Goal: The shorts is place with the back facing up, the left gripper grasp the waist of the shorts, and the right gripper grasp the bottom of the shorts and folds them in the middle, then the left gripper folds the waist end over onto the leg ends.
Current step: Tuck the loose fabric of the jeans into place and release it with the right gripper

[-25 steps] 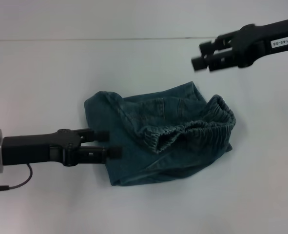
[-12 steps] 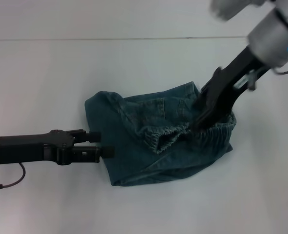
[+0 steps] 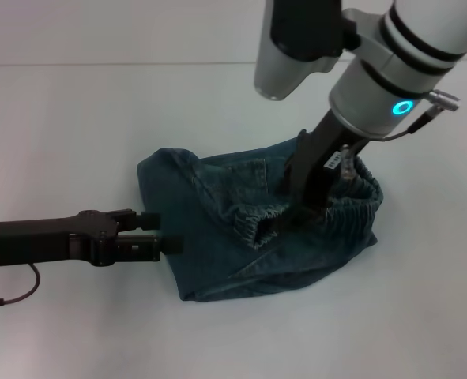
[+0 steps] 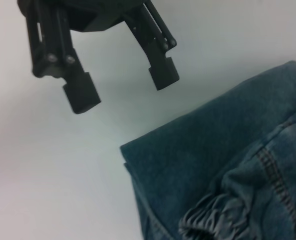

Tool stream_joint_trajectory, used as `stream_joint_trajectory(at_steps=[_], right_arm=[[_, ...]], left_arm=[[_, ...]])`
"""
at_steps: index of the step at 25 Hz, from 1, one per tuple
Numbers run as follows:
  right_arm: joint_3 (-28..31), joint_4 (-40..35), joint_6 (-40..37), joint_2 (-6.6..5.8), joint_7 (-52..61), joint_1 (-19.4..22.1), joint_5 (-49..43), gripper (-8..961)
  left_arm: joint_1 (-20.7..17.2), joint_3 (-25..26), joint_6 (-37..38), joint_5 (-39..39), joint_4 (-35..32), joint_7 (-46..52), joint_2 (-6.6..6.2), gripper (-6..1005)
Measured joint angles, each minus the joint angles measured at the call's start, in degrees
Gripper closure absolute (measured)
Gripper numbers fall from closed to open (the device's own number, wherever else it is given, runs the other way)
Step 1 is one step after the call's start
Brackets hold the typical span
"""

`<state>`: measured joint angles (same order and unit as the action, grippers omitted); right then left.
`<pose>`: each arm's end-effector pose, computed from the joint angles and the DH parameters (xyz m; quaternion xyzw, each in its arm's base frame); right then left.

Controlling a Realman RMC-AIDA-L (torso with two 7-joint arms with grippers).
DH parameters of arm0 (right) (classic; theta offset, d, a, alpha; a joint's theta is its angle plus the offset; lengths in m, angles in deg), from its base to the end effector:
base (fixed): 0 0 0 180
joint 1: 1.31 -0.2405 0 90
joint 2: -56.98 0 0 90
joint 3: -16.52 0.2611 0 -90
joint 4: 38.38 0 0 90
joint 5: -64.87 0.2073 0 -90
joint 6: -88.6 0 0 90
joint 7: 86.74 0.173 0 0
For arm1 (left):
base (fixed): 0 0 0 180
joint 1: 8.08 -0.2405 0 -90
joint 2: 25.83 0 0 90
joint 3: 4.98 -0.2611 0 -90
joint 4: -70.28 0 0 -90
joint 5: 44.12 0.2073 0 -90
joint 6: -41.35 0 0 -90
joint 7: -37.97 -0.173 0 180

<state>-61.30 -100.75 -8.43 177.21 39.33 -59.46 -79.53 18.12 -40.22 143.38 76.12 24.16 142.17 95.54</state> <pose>0.0934 0.3758 -0.0628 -0.9740 0.0701 -0.2141 0.0223 -0.2541 0.2995 -0.0163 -0.8838 -0.3916 -0.2552 0.0225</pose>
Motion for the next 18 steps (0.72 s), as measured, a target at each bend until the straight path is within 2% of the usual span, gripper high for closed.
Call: stream_joint_trajectory(at_steps=[7,14,18], right_arm=[[-5.9,0.8,5.6,0.05,0.1,0.4,0.7,340],[-9.4,3.7,10.5,0.17,-0.7,0.5,1.8,340],[-9.9,5.2,12.3,0.21,-2.1,0.5,2.4,383]], left_arm=[[0.1,0.0,-0.6,0.0,0.2,-0.1,0.0,52],[0.3,-0.1,-1.4,0.0,1.0,-0.1,0.05,52],[0.5,-0.1,-1.8,0.0,1.8,0.0,0.03,52]])
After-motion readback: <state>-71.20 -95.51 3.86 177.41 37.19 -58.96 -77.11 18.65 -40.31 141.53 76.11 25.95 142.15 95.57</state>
